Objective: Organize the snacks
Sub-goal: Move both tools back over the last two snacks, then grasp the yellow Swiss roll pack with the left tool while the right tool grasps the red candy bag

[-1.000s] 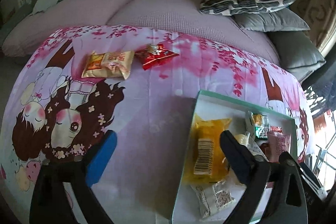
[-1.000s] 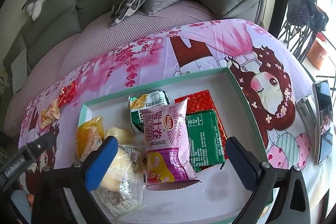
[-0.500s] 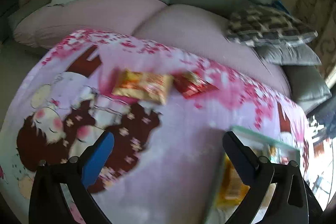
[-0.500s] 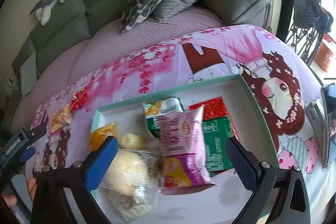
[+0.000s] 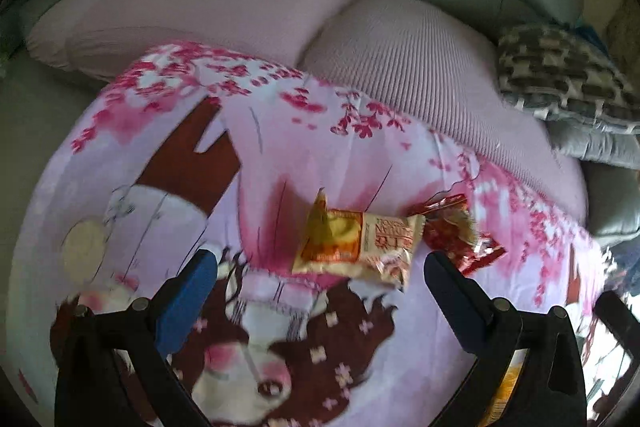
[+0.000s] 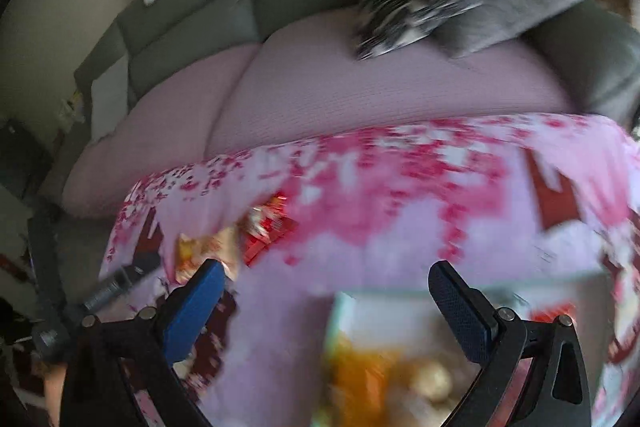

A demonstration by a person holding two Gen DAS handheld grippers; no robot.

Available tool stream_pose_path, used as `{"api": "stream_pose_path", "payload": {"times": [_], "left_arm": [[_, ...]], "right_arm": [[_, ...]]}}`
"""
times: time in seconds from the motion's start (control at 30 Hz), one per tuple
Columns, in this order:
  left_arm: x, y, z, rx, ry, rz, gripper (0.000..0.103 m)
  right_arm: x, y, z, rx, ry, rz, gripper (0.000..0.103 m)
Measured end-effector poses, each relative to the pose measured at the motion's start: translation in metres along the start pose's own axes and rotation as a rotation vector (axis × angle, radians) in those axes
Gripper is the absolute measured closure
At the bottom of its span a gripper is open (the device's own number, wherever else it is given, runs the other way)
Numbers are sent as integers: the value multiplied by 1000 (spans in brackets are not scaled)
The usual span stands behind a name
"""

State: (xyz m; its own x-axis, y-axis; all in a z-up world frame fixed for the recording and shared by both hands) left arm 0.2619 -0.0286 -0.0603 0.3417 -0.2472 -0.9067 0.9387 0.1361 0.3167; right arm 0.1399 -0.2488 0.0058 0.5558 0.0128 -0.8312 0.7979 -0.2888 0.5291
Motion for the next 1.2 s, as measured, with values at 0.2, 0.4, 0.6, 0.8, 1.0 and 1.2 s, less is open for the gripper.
{"api": "stream_pose_path", "payload": {"times": [0.2,0.4,0.6,0.8,1.0,1.2], "left_arm": [[41,0,13,66,-25,-112,0],[60,-1,31,132,-36,-148,0],[80,-7,36,133,-19,-187,0],[79,-9,30,110,0,-166,23],[61,-17,16,60,-7,-152,33],[16,-44,2,1,-42,-100,33]], "right_arm": [[82,22,-23,-20,35,-130,0],[135,19,-28,6,51,-207,6],[158,17,-31,48,83,-234,24],[159,19,-38,75,145,-234,50],[138,17,-36,101,162,-212,51],[81,-2,-35,106,161,-134,51]]}}
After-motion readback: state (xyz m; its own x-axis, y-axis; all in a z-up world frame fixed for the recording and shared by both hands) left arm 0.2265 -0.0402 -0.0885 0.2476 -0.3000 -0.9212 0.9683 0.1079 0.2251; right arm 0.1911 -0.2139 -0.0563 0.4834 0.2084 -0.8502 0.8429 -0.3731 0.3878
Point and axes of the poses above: each gripper's, at about its wrist camera, not at the fingertips, and x roughly the way its jaws point, z to its right, y to its top, the point moved 7 cm from there along x, roughly the way its jaws point, and after that the axes turned 15 degrees about -x, right-handed, at the moved point
